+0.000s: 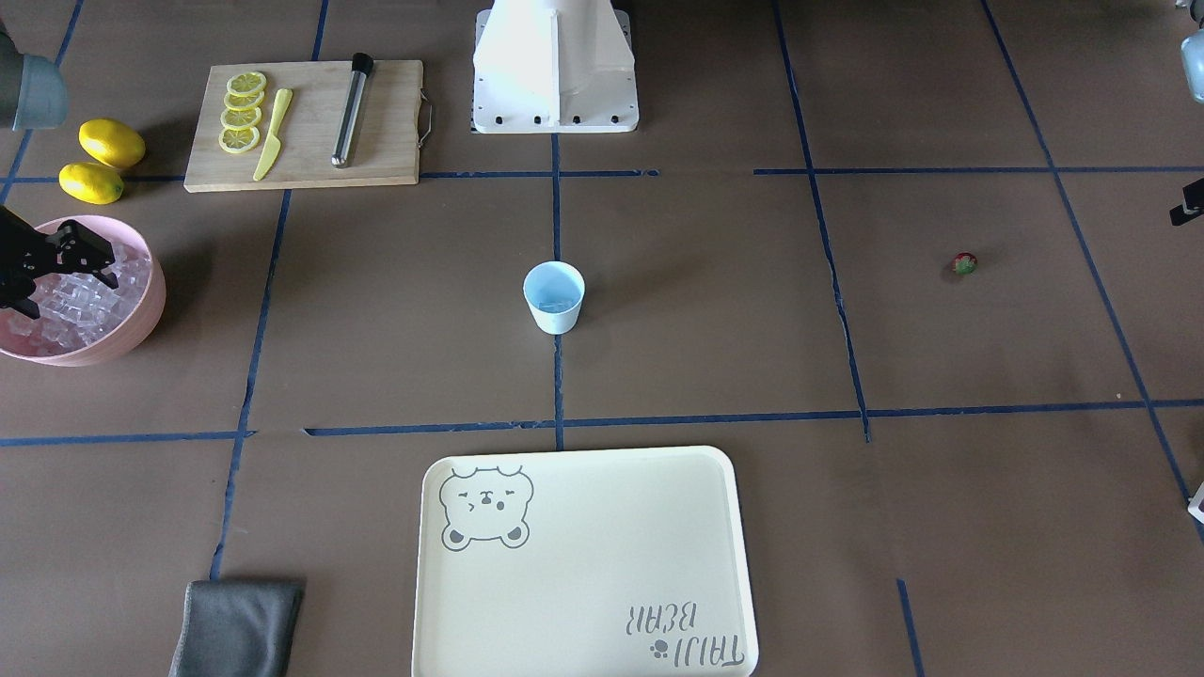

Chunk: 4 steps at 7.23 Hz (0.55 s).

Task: Put ice and strawberries in cup
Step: 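Lower the right gripper into the bowl and grasp a third ice cube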

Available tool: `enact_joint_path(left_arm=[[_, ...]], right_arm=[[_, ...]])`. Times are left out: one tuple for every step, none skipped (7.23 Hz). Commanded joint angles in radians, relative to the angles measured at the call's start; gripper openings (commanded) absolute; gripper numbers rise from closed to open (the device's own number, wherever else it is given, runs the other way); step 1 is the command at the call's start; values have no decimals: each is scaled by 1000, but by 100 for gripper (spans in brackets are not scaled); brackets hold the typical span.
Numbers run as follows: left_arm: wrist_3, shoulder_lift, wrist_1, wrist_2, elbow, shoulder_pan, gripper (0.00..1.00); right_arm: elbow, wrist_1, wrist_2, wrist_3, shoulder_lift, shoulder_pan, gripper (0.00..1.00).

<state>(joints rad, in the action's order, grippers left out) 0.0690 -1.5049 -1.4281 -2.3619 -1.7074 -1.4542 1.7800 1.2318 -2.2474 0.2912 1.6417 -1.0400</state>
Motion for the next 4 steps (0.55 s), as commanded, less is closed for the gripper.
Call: enact_joint_path(left_arm=[[0, 0, 0, 1, 0, 0, 100], [0, 0, 0, 0, 0, 0, 100], [0, 0, 0, 1, 0, 0, 100], [0, 0, 0, 0, 0, 0, 100]], right_arm=[[9, 0, -3, 0, 1, 3, 97], [10, 0, -3, 0, 0, 3, 96], [12, 0, -1, 0, 0, 3, 79], [12, 0, 6, 0, 3, 2, 35]])
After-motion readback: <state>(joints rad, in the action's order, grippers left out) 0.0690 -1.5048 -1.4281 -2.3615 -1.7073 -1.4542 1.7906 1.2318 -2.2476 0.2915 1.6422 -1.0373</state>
